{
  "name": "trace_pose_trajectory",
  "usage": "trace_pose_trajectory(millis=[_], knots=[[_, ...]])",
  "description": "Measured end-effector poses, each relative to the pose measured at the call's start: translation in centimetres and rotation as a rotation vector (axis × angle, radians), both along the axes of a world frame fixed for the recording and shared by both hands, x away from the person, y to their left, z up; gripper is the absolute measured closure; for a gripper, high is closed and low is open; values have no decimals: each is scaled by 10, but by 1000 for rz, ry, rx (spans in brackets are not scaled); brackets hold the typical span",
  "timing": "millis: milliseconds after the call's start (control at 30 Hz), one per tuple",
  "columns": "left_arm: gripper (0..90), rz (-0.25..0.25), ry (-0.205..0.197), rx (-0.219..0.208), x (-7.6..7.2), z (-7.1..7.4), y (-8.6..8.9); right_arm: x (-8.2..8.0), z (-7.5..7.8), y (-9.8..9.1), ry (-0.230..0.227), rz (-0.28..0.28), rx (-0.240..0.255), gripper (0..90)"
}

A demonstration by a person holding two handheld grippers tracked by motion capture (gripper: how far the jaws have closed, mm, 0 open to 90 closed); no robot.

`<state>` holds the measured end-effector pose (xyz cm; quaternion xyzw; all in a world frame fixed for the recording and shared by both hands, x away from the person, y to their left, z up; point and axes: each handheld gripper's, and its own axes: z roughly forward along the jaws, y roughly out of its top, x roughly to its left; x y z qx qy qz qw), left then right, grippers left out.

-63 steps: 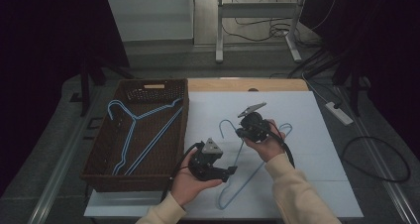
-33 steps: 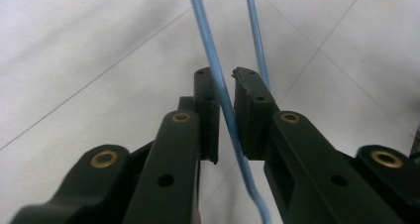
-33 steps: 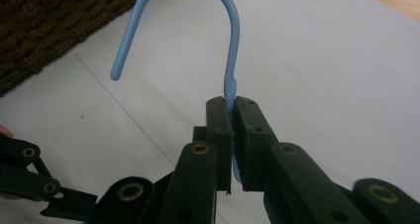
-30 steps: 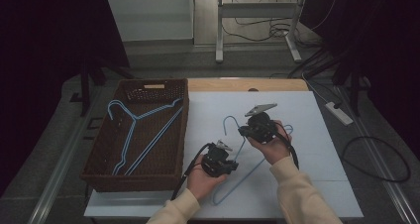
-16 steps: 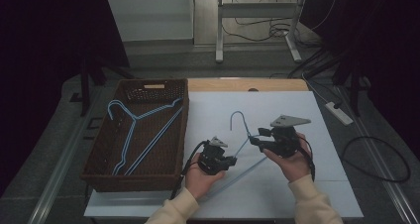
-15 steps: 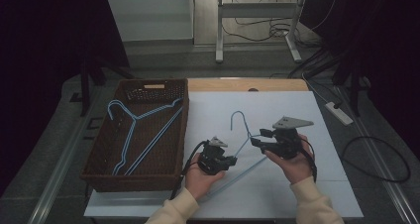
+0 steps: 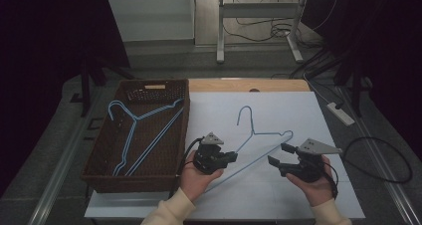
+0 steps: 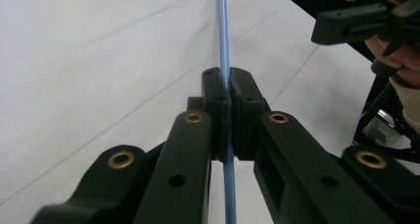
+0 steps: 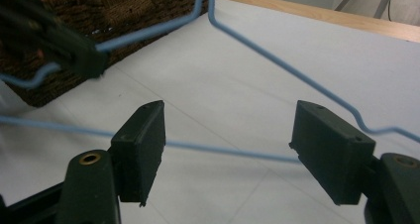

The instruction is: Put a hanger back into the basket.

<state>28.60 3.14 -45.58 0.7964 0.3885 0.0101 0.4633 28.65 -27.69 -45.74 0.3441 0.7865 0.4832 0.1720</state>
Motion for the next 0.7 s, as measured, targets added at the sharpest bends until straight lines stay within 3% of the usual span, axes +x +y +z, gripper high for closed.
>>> trace_pose_trajectory(millis=[400, 700], knots=[[869, 7, -47, -20, -7, 21, 14, -6, -2, -25, -5, -32, 52, 289], [869, 4, -87, -27, -11, 41, 29, -2, -9, -27, 17, -37, 35, 289]])
